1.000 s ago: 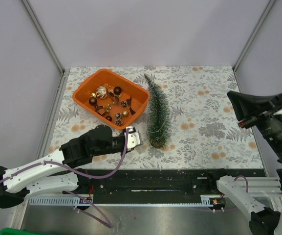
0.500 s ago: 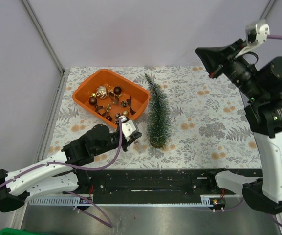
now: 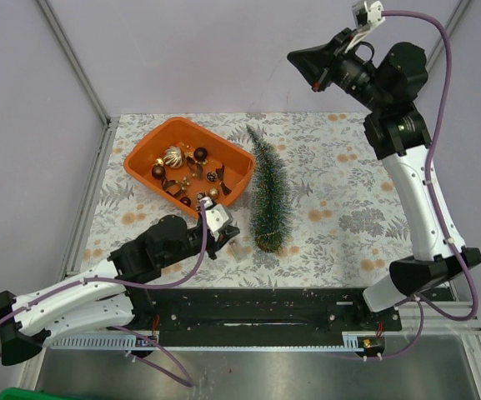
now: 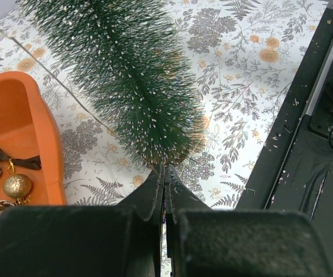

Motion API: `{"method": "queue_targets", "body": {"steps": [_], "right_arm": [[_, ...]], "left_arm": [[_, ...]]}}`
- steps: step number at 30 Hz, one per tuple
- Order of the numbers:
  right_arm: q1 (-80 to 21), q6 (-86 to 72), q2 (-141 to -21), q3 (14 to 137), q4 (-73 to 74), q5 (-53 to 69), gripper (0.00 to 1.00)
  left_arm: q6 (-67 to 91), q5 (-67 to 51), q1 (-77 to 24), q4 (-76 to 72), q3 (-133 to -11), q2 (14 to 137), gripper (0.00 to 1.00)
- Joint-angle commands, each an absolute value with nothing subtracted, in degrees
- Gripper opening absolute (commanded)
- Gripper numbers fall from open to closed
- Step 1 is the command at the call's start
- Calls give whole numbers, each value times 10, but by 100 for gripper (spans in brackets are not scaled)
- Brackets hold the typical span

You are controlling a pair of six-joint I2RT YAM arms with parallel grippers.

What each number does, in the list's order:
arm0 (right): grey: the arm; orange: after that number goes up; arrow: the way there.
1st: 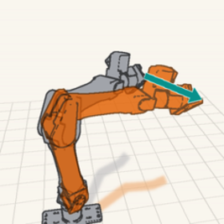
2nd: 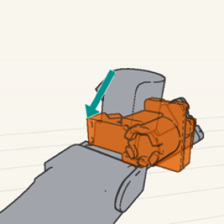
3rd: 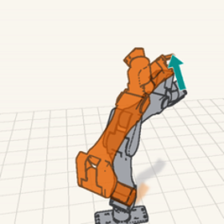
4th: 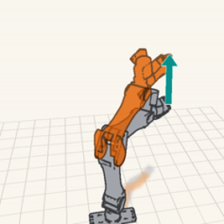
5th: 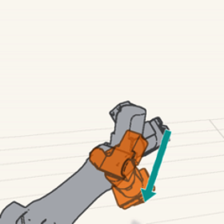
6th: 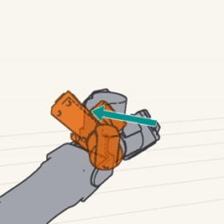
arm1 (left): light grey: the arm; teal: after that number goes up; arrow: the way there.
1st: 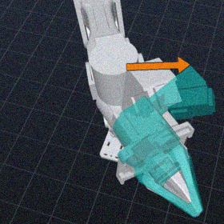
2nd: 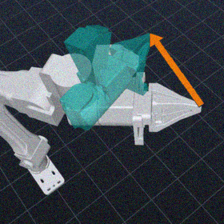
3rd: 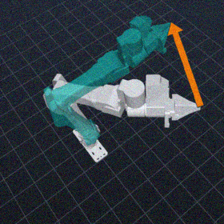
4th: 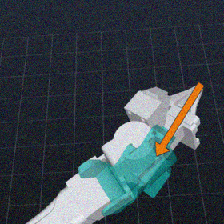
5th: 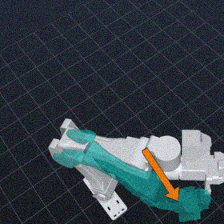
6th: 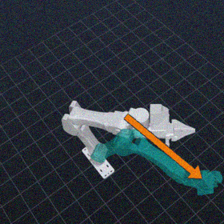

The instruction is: Decorate the small christmas tree

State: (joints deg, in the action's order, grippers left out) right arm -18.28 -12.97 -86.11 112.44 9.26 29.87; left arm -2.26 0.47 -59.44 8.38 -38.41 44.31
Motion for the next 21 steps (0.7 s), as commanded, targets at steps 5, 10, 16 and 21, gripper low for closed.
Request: {"method": "queue_targets", "body": {"steps": [5, 10, 16, 21], "right_arm": [[-186, -188, -953, 1220, 6, 363, 0], [-188, -200, -1019, 1270, 5, 376, 0], [-190, -197, -1086, 1329, 22, 376, 0], [-190, -202, -1137, 1379, 30, 374, 0]], "left_arm": [[-3, 20, -576, 40, -366, 422, 0], [25, 41, -570, 36, -349, 417, 0], [58, 112, -565, 33, -344, 424, 0], [64, 127, -564, 31, -349, 434, 2]]}}
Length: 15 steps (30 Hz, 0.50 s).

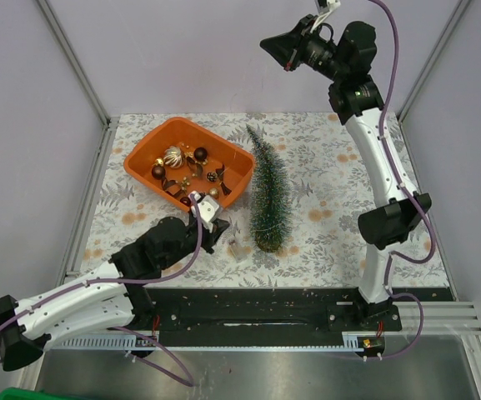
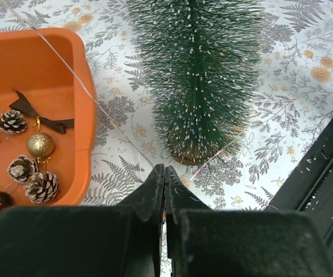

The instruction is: Decorate the small christmas tree

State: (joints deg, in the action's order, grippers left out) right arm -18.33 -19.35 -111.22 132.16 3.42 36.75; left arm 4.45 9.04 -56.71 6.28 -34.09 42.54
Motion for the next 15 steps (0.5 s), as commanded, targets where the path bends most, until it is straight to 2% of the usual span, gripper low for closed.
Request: {"method": "queue_targets", "body": {"steps": [1, 5, 15], "right_arm": [[-190, -200, -1149, 1393, 35, 372, 0], [-190, -180, -1202, 1466, 72, 344, 0], [-188, -127, -1230, 1420, 98, 273, 0]], "left_arm": [[65, 127, -564, 29, -350, 438, 3], [68, 126, -564, 18, -350, 446, 3], [52, 125, -563, -25, -335, 463, 7]]}}
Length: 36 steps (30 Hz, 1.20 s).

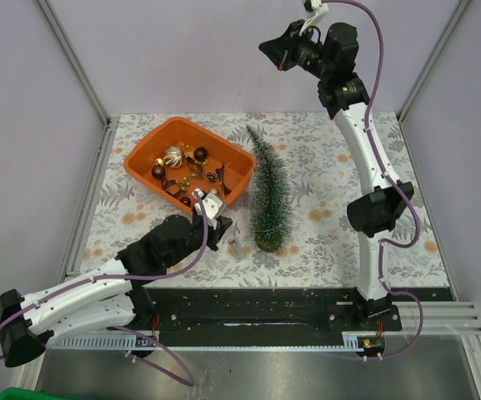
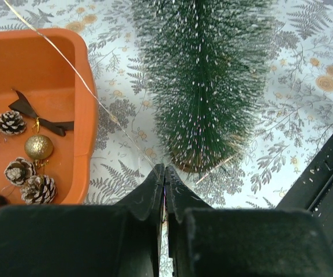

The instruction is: Decorate the small christmas tree

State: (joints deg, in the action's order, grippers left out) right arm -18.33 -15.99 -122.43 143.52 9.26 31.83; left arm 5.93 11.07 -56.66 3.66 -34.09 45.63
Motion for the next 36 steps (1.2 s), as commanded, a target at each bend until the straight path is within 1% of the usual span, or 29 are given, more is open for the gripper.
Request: {"method": "queue_targets", "body": {"steps": [1, 3, 5, 6, 7, 8, 12, 16, 18, 20, 26, 29, 33, 36], "right_arm": [[-185, -125, -1233, 1410, 99, 266, 0], [-179, -125, -1236, 1390, 100, 246, 0], [-171, -123, -1232, 1360, 94, 221, 0], [-166, -121, -1228, 1342, 91, 207, 0], [-161, -120, -1223, 1326, 87, 186, 0], [-154, -121, -1214, 1305, 81, 171, 0], [-113, -145, -1173, 1200, 31, 141, 0], [-72, -166, -1128, 1100, -28, 115, 0], [-58, -168, -1102, 1057, -46, 100, 0], [-48, -163, -1076, 1016, -58, 77, 0], [-19, -136, -979, 905, -66, 19, 0], [12, -138, -925, 853, -62, 18, 0], [15, -114, -860, 799, -15, -15, 0], [15, -102, -771, 724, 17, -59, 0]], "left_arm": [[45, 127, -563, -32, -333, 465, 7], [35, 140, -563, -44, -326, 469, 8], [29, 153, -563, -54, -317, 472, 12], [28, 157, -563, -57, -314, 472, 17], [28, 162, -563, -61, -310, 472, 25], [28, 165, -562, -64, -308, 472, 29], [26, 164, -561, -70, -301, 470, 31], [24, 162, -556, -76, -296, 468, 38], [25, 157, -556, -77, -294, 465, 44], [27, 152, -555, -82, -289, 462, 55], [21, 136, -553, -84, -285, 449, 56], [18, 127, -552, -79, -283, 443, 56], [14, 111, -550, -75, -282, 432, 56], [7, 96, -547, -71, -286, 422, 55]]}}
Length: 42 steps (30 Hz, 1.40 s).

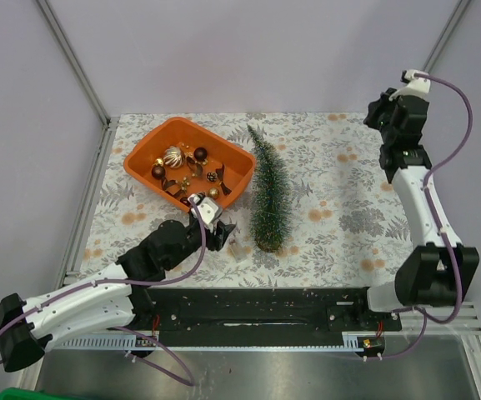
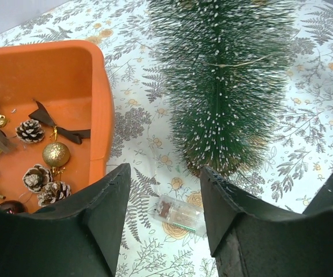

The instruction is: Decorate the small christmas tree

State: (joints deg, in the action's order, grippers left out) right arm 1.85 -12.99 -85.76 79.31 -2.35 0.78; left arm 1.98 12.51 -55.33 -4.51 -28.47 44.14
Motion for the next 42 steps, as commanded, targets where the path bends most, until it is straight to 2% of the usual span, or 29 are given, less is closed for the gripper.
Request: {"method": "queue_targets", "body": {"steps": [1, 7, 12, 15, 21, 24, 27, 32, 39, 42], "right_arm": [[15, -105, -737, 682, 15, -71, 0], [15, -155, -614, 629, 149, -137, 0], [15, -218, -502, 599, 276, -263, 0], [15, -233, -428, 606, 371, -294, 0], [12, -282, -300, 641, 581, -233, 0], [11, -270, -238, 677, 588, -125, 0], [11, -253, -250, 733, 651, -72, 0], [11, -250, -201, 785, 704, 28, 0], [11, -269, -181, 794, 774, 59, 0], [11, -268, -182, 795, 788, 51, 0]], "left_arm": [[4, 89, -546, -71, -287, 420, 55], [-39, 13, -541, -48, -322, 410, 51], [-63, -69, -543, -26, -361, 413, 49], [-83, -109, -549, -15, -392, 423, 49], [-162, -138, -608, -1, -465, 479, 51], [-226, -126, -659, -1, -508, 532, 52], [-285, -91, -693, -32, -540, 586, 52], [-391, -40, -736, -92, -566, 667, 54], [-547, 41, -799, -331, -491, 701, 54], [-566, 61, -809, -380, -483, 715, 52]]}}
